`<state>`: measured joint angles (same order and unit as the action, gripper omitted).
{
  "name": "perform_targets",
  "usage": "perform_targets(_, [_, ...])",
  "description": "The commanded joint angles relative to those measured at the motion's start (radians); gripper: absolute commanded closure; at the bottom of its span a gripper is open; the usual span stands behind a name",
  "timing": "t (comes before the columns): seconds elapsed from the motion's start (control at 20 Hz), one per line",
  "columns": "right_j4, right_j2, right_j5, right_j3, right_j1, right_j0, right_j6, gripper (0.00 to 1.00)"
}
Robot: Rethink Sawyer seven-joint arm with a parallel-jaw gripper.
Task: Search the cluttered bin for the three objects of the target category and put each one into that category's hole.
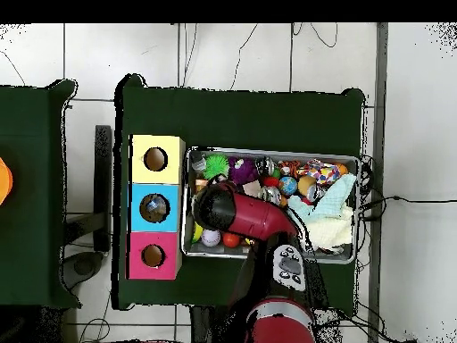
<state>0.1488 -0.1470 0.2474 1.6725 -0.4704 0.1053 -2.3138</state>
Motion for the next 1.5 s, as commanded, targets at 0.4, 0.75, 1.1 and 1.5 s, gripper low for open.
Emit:
perform_targets(0.4, [-0.006, -0.010, 0.433, -0.197, 0.167, -0.024, -0.091, 0.00])
perform_targets(0.75, [-0.008, 0.005, 0.361, -0.205, 0.224, -0.019, -0.104, 0.00])
perform_targets(1.1, [-0.011, 0.008, 0.359, -0.240, 0.254, -0.008, -0.090, 0.00])
perform_targets(1.5, [-0.010, 0.011, 0.388, -0.240, 0.223, -0.010, -0.082, 0.00])
